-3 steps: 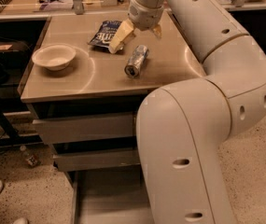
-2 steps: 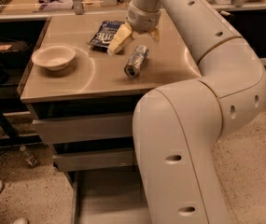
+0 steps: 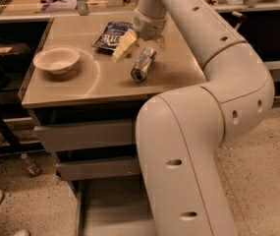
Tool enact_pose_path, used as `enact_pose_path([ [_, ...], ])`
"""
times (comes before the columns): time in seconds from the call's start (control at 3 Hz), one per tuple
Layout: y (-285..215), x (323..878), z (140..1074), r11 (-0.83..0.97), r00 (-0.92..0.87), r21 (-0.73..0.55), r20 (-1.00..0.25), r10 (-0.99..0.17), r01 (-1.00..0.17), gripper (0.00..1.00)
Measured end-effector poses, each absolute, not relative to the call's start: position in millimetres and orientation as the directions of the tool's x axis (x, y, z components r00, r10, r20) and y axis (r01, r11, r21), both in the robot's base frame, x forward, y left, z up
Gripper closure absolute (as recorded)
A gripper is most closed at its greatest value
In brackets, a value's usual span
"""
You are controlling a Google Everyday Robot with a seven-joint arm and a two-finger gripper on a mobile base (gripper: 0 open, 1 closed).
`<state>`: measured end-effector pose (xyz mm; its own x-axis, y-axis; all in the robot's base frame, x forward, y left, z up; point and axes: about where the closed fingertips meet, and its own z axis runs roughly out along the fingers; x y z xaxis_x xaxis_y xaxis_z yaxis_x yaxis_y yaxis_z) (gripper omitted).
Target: Place redbull can into bottom drawer
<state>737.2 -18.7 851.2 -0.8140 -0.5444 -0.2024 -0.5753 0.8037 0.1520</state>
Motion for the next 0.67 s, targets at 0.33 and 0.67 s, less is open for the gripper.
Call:
enact_pose_path([
  [0.33, -14, 737, 844, 0.8, -0.812, 0.154, -0.187, -0.553, -0.58, 0.0],
  [0.67, -25, 737, 833, 0.805, -0.821, 0.168, -0.174, -0.544, -0.569, 0.0],
])
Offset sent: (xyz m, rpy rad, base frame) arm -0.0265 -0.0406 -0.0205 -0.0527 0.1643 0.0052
